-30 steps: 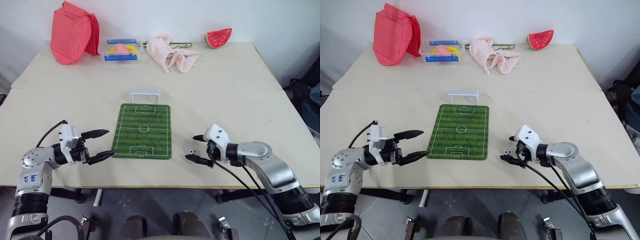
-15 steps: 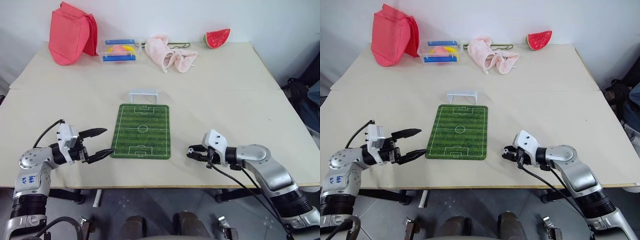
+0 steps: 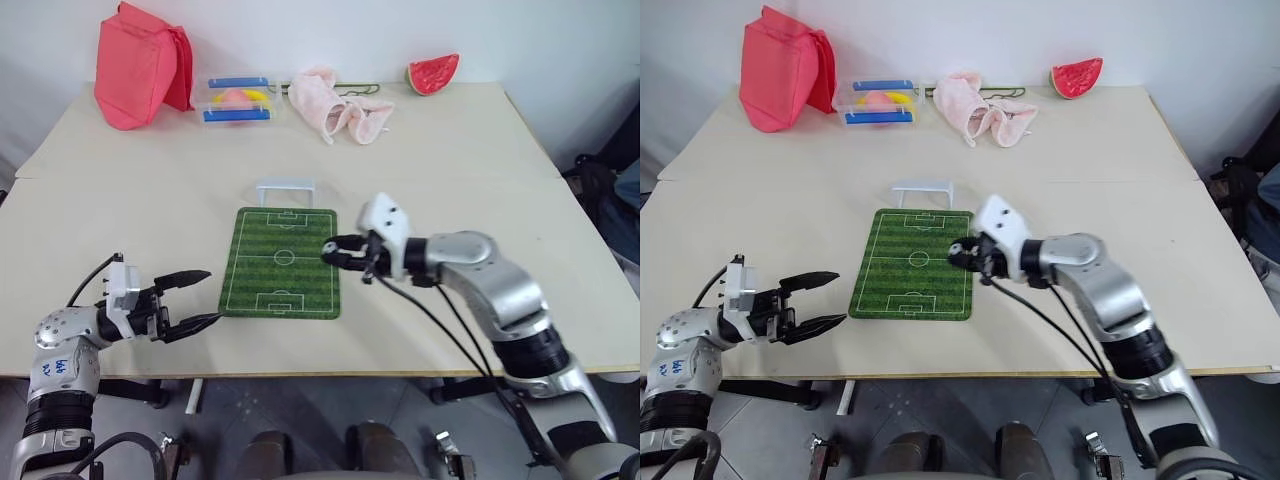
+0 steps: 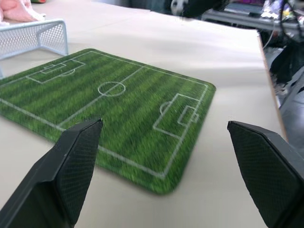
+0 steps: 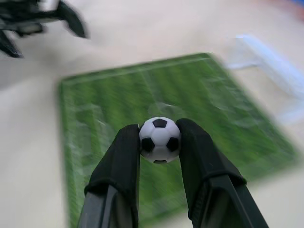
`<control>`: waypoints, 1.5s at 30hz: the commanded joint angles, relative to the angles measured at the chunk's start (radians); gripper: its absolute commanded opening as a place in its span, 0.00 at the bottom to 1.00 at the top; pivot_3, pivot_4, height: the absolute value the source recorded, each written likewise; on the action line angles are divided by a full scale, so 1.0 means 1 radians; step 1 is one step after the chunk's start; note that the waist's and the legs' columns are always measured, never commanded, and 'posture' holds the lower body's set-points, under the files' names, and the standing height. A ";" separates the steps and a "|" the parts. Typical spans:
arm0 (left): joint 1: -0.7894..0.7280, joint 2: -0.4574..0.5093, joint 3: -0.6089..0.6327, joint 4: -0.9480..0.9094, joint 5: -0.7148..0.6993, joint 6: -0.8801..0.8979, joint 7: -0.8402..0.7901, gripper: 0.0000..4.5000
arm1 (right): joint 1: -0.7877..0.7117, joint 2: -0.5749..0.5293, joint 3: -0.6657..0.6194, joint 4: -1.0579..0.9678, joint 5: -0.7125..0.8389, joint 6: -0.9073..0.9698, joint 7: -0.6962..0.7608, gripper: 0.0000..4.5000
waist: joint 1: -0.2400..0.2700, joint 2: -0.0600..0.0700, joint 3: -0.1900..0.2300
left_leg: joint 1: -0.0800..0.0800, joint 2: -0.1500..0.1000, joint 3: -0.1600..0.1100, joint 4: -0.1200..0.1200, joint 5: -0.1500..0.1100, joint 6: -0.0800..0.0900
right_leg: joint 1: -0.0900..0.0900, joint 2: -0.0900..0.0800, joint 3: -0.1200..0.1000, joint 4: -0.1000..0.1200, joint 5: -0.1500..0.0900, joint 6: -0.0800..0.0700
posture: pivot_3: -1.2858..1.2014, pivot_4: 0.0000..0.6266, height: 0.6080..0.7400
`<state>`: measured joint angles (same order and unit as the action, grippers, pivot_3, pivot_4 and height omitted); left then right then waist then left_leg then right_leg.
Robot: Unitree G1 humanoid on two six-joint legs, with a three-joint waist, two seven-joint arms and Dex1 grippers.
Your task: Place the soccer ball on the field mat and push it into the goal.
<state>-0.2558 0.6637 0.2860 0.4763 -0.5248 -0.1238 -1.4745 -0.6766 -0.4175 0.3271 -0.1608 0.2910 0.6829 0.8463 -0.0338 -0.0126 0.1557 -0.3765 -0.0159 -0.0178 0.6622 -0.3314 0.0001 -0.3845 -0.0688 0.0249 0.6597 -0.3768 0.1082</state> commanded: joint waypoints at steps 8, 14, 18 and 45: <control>0.046 0.026 0.064 0.047 -0.057 -0.094 -0.116 1.00 | -0.067 0.160 0.181 0.215 -0.137 -0.131 0.010 0.19 | -0.002 0.000 0.000 | -0.001 -0.004 0.000 0.002 -0.001 0.001 | -0.001 -0.010 -0.020 0.002 0.000 0.000 | 0.52 0.24 1.00; 0.057 0.032 0.069 0.030 -0.060 -0.095 -0.088 1.00 | -0.092 0.205 0.201 0.310 -0.181 -0.193 0.036 0.19 | -0.023 0.000 0.000 | -0.001 -0.004 -0.001 0.002 -0.001 0.001 | -0.001 -0.010 -0.023 0.003 0.000 0.000 | 0.52 0.24 1.00; 0.060 0.029 0.067 0.019 -0.059 -0.093 -0.078 1.00 | -0.101 0.234 0.206 0.355 -0.204 -0.220 0.047 0.19 | -0.028 0.000 0.000 | -0.001 -0.004 -0.001 0.002 -0.001 0.001 | -0.001 -0.010 -0.023 0.003 0.000 0.000 | 0.52 0.24 1.00; -0.016 -0.001 0.052 0.053 -0.025 -0.096 -0.017 1.00 | -0.107 0.264 0.184 0.383 -0.247 -0.256 0.105 0.54 | -0.028 0.000 0.000 | -0.001 -0.004 -0.001 0.002 0.000 0.001 | -0.002 -0.010 -0.023 0.004 0.000 -0.001 | 0.52 0.24 1.00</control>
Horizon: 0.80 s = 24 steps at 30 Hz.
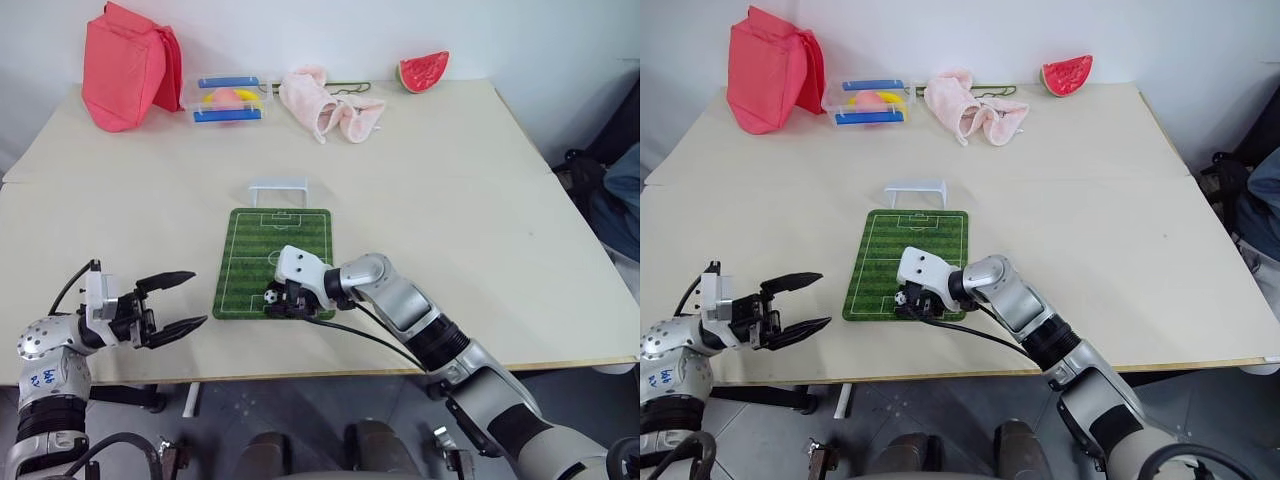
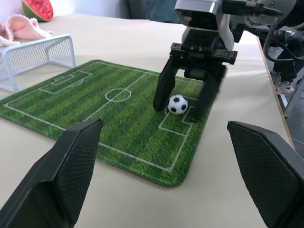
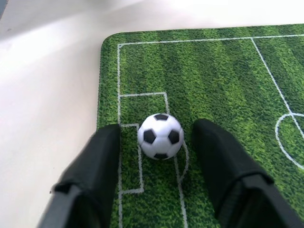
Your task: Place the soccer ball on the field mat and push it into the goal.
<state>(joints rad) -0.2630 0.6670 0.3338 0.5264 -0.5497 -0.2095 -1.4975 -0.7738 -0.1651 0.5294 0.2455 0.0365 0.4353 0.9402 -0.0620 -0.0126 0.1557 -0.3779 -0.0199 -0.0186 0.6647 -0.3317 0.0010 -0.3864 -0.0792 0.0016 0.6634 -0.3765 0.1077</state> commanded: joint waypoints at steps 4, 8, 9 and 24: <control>-0.019 -0.009 0.003 0.005 0.002 -0.008 0.010 1.00 | -0.024 0.011 -0.029 -0.042 0.010 -0.010 0.013 0.54 | 0.000 0.000 0.000 | 0.000 0.000 0.000 0.000 0.000 0.000 | 0.000 0.000 0.000 0.000 0.000 0.000 | 0.52 0.24 1.00; -0.025 -0.011 0.003 0.004 0.000 -0.005 0.010 1.00 | -0.055 -0.014 -0.059 -0.141 0.032 0.042 0.031 0.54 | 0.000 0.000 0.000 | 0.000 0.000 0.000 0.000 0.000 0.000 | 0.000 0.000 0.000 0.000 0.000 0.000 | 0.52 0.24 1.00; -0.026 -0.011 0.003 0.006 0.001 -0.005 0.009 1.00 | -0.060 -0.019 -0.066 -0.163 0.036 0.056 0.035 0.54 | 0.000 0.000 0.000 | 0.000 0.000 0.000 0.000 0.000 0.000 | 0.000 0.000 0.000 0.000 0.000 0.000 | 0.52 0.24 1.00; -0.058 -0.004 -0.005 0.031 -0.012 0.014 -0.044 1.00 | 0.105 -0.054 -0.056 -0.463 0.088 0.198 -0.021 0.01 | 0.004 0.000 0.000 | 0.000 0.000 -0.001 -0.001 0.000 0.000 | 0.000 0.000 0.000 0.000 0.000 0.000 | 0.52 0.24 1.00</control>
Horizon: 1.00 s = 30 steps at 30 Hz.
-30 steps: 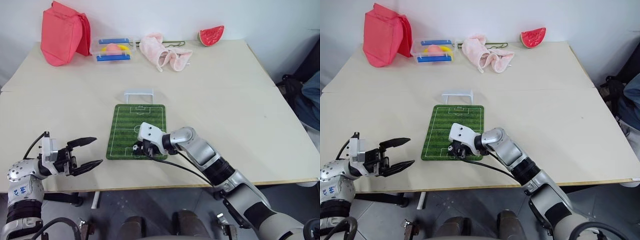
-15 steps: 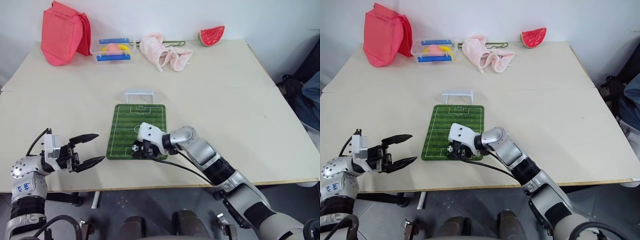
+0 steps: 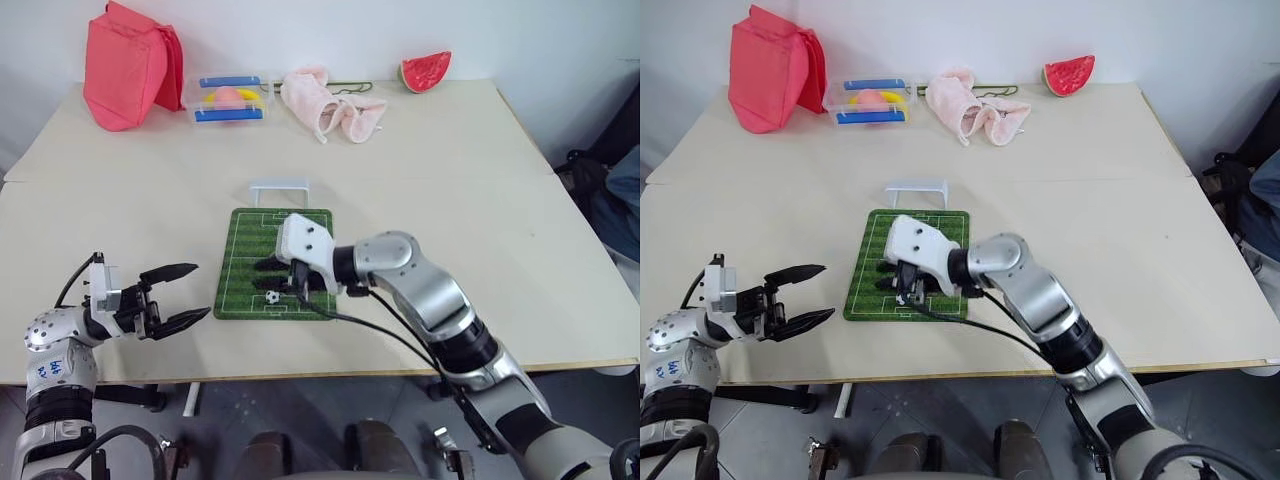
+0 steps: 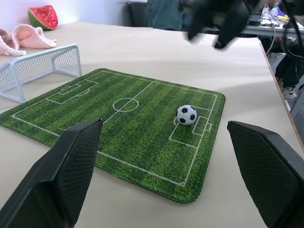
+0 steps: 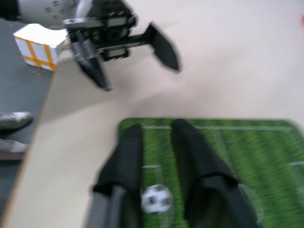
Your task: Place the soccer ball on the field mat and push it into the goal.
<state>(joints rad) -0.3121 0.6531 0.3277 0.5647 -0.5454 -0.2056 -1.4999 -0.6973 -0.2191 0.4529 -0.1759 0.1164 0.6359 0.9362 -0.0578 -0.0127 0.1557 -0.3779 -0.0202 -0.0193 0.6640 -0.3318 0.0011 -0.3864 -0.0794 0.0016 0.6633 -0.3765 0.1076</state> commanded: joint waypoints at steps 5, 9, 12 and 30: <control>-0.010 0.028 0.008 -0.009 -0.019 0.018 -0.049 1.00 | 0.075 0.023 0.043 -0.018 0.016 -0.005 -0.042 0.01 | -0.001 0.000 0.000 | 0.000 0.000 0.000 0.000 0.000 0.000 | 0.000 0.000 0.000 0.000 0.000 0.000 | 0.52 0.24 1.00; 0.005 0.033 0.011 -0.026 -0.021 0.017 -0.045 1.00 | 0.091 0.042 0.064 0.059 0.007 -0.050 -0.045 0.01 | 0.000 0.000 0.000 | 0.000 0.000 0.000 0.000 0.000 0.000 | 0.000 0.000 0.000 0.000 0.000 0.000 | 0.52 0.24 1.00; 0.017 0.034 0.013 -0.039 -0.025 0.019 -0.042 1.00 | 0.073 0.060 0.060 0.142 -0.002 -0.091 -0.047 0.01 | -0.001 0.000 0.000 | 0.000 0.000 0.000 0.000 0.000 0.000 | 0.000 0.000 0.000 0.000 0.000 0.000 | 0.52 0.24 1.00; -0.072 0.030 0.000 0.039 0.015 -0.009 0.002 1.00 | -0.254 0.021 -0.346 0.483 0.023 -0.273 -0.295 0.01 | -0.005 0.000 0.000 | 0.000 0.000 0.000 0.000 0.000 0.000 | 0.000 0.000 -0.002 0.002 0.000 0.000 | 0.52 0.24 1.00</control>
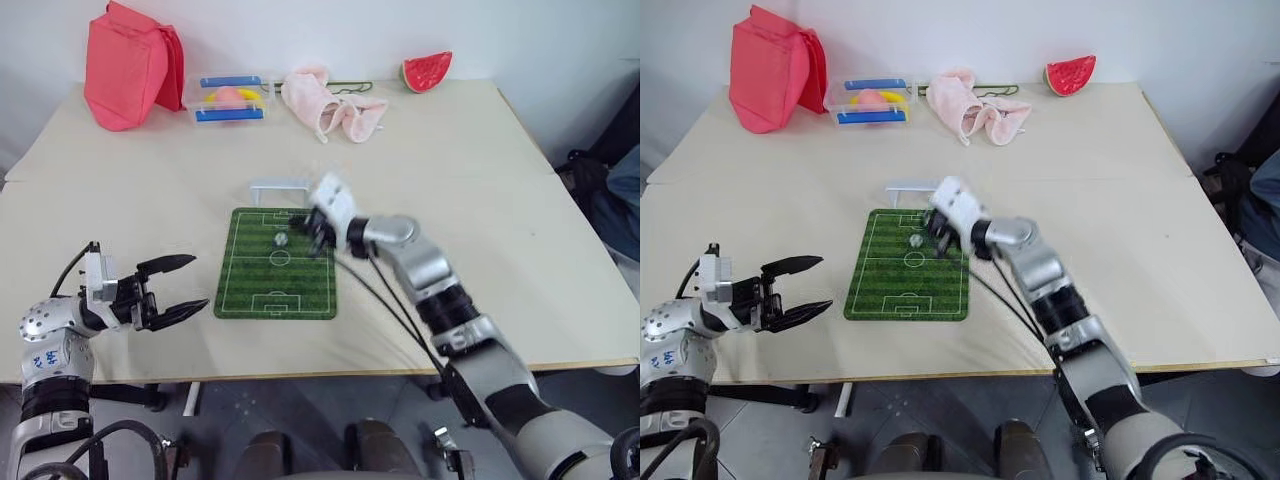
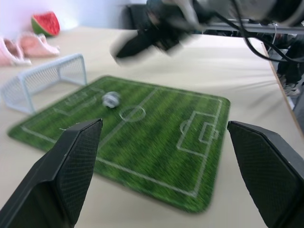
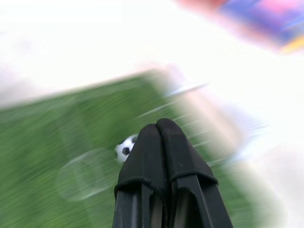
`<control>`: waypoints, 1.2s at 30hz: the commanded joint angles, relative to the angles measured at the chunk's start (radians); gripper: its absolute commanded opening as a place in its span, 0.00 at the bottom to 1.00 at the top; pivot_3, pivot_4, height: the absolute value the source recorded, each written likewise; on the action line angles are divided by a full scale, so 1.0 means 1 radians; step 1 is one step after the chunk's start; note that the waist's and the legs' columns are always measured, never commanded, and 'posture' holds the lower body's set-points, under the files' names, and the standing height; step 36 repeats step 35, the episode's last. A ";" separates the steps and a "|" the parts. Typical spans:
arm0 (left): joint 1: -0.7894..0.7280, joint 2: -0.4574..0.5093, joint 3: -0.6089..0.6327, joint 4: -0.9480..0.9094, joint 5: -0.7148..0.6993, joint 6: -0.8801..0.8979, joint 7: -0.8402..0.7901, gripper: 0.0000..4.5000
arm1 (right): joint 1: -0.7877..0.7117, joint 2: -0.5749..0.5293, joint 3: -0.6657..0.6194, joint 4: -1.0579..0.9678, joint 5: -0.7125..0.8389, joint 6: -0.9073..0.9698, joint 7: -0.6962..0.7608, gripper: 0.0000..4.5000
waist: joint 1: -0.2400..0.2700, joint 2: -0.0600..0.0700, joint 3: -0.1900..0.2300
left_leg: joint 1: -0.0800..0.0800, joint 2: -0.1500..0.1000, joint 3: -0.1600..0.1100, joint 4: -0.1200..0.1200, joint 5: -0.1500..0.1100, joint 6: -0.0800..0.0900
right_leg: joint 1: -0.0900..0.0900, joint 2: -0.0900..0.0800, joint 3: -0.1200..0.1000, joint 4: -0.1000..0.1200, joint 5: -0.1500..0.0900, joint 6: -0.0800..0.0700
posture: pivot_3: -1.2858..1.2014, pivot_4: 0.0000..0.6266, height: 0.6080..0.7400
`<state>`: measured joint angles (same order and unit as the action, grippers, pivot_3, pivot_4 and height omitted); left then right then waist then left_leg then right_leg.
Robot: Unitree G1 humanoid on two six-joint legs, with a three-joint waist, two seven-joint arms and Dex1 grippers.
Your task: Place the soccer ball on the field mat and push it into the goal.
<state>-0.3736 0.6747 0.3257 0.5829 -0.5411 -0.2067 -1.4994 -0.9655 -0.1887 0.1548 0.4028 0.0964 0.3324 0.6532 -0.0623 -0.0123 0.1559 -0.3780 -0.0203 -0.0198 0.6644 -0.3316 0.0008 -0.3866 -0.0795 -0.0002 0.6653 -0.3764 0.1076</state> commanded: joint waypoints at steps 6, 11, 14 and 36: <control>-0.045 0.023 -0.001 0.091 0.085 0.039 0.168 1.00 | 0.146 -0.072 -0.101 -0.326 0.117 0.166 0.013 0.01 | -0.003 0.000 0.000 | -0.001 0.000 0.000 -0.001 0.000 0.000 | -0.004 -0.001 -0.001 0.009 0.000 0.000 | 0.52 0.24 1.00; -0.100 0.022 0.038 0.140 0.097 0.054 0.327 1.00 | 0.355 -0.261 -0.113 -0.536 0.239 0.216 0.230 0.13 | 0.008 -0.001 0.000 | -0.004 -0.001 0.000 0.001 0.000 0.001 | -0.005 -0.001 0.000 0.007 0.000 0.000 | 0.52 0.24 1.00; -0.111 0.022 0.050 0.149 0.088 0.061 0.342 1.00 | 0.471 -0.372 -0.142 -0.609 0.314 0.188 0.365 0.34 | 0.013 -0.001 0.000 | -0.009 -0.001 -0.001 0.002 -0.001 0.001 | -0.006 -0.001 -0.001 0.004 0.000 0.000 | 0.52 0.24 1.00; -0.067 0.056 0.064 0.118 0.113 0.169 0.466 1.00 | 0.698 -0.532 -0.345 -0.449 0.359 0.005 0.443 0.97 | 0.035 -0.002 0.001 | -0.009 0.000 0.001 0.006 0.001 0.001 | -0.005 -0.001 0.000 -0.001 0.000 0.001 | 0.52 0.24 1.00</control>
